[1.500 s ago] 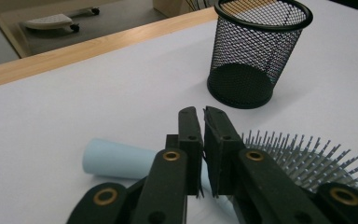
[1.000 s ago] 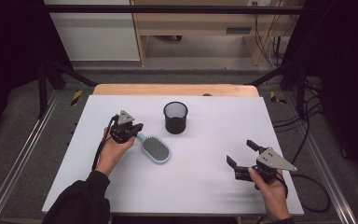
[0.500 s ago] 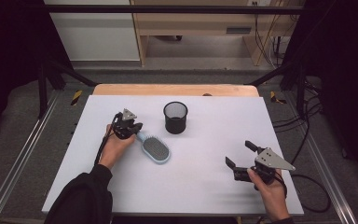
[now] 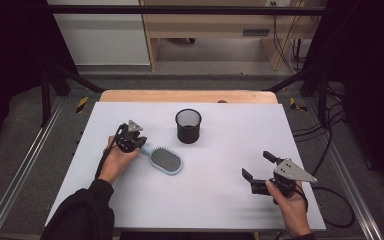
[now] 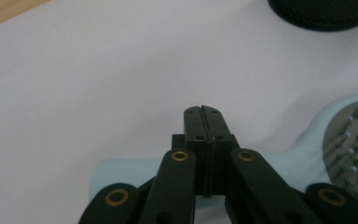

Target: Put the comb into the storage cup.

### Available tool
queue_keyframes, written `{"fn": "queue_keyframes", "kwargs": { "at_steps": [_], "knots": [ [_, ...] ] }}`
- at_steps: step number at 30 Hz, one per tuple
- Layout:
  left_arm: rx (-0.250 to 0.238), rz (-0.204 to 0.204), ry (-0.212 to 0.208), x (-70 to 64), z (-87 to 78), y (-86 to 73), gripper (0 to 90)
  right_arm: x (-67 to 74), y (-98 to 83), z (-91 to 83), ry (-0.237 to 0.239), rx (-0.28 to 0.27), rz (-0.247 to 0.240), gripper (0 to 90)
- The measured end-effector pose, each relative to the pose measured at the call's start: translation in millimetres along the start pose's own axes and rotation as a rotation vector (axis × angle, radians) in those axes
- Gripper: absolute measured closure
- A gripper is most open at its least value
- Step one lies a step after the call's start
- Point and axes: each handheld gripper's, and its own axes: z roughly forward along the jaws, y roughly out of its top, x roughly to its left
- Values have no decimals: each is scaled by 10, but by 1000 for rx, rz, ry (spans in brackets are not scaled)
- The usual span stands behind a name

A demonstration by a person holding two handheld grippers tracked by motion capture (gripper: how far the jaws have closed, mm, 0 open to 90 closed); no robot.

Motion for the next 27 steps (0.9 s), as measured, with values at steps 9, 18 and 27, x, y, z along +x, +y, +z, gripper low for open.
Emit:
{"fn": "queue_keyframes", "kwargs": {
  "at_steps": [9, 18, 27],
  "knots": [
    [10, -45, -32, -173, -381, -422, 900, 6, 4, 9, 14, 15, 3, 43],
    [17, -32, -76, -377, -546, -641, 900, 7, 11, 6, 14, 9, 15, 42],
    [4, -28, -94, -543, -609, -697, 900, 7, 11, 6, 21, 7, 21, 39]
  ]
}}
